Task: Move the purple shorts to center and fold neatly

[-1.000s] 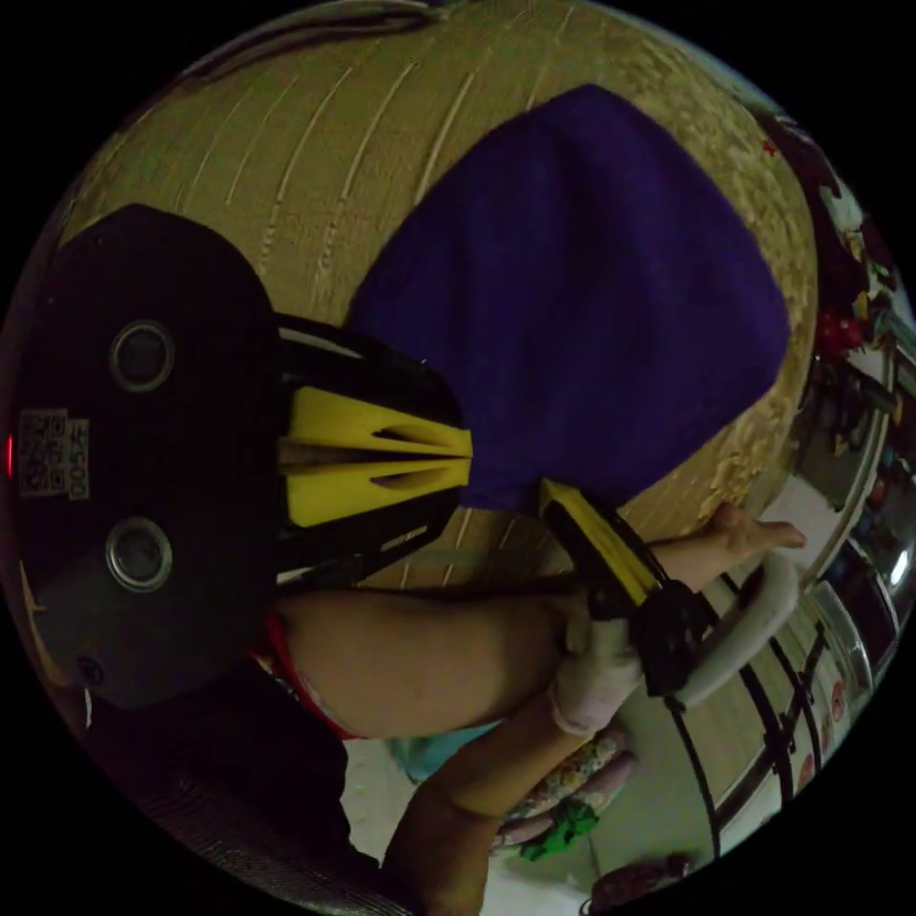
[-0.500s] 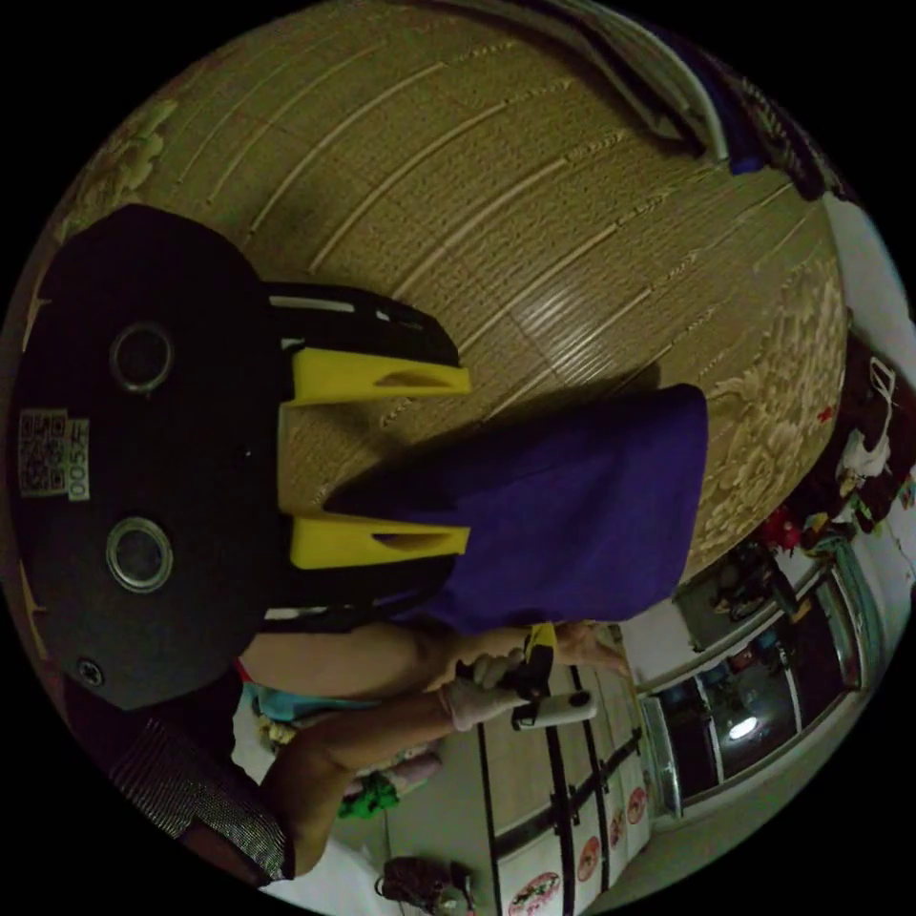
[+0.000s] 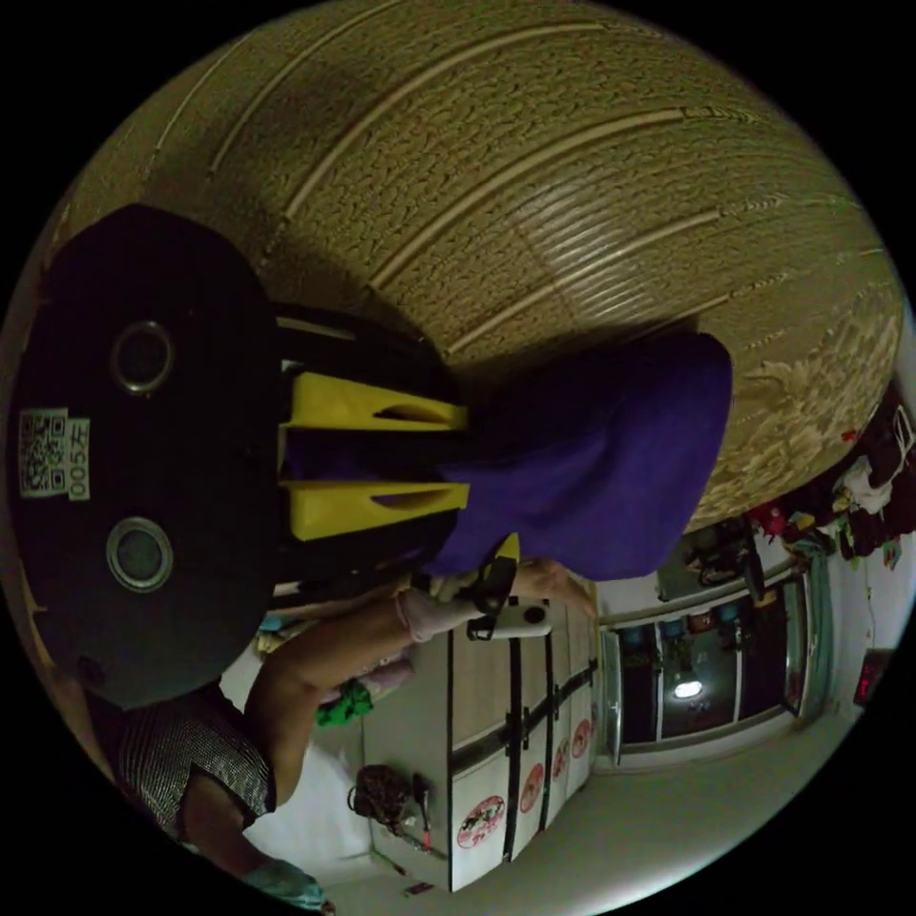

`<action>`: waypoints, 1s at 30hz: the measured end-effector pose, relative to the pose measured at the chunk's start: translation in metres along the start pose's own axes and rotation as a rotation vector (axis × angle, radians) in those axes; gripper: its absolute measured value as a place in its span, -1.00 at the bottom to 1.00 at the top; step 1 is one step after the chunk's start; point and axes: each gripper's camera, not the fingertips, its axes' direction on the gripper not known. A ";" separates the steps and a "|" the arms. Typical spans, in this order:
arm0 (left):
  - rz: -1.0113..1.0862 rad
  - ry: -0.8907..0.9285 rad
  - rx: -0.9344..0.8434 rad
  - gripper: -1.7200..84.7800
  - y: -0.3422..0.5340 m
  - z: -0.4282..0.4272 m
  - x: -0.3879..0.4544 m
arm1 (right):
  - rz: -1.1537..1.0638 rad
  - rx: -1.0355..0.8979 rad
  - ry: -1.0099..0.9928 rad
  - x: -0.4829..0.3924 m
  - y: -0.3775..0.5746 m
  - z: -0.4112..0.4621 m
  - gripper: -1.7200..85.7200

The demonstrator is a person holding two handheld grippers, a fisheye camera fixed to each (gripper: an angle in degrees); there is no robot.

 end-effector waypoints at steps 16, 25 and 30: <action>0.114 0.006 0.250 -0.80 0.103 -0.191 0.065 | -0.128 0.151 0.011 -0.095 0.015 0.104 -0.85; 0.155 -0.097 0.447 -0.79 0.172 -0.330 0.079 | -0.279 0.103 -0.023 -0.166 -0.028 0.218 -0.86; 0.194 -0.165 0.559 -0.80 0.188 -0.424 0.083 | -0.379 0.106 -0.054 -0.210 -0.073 0.283 -0.85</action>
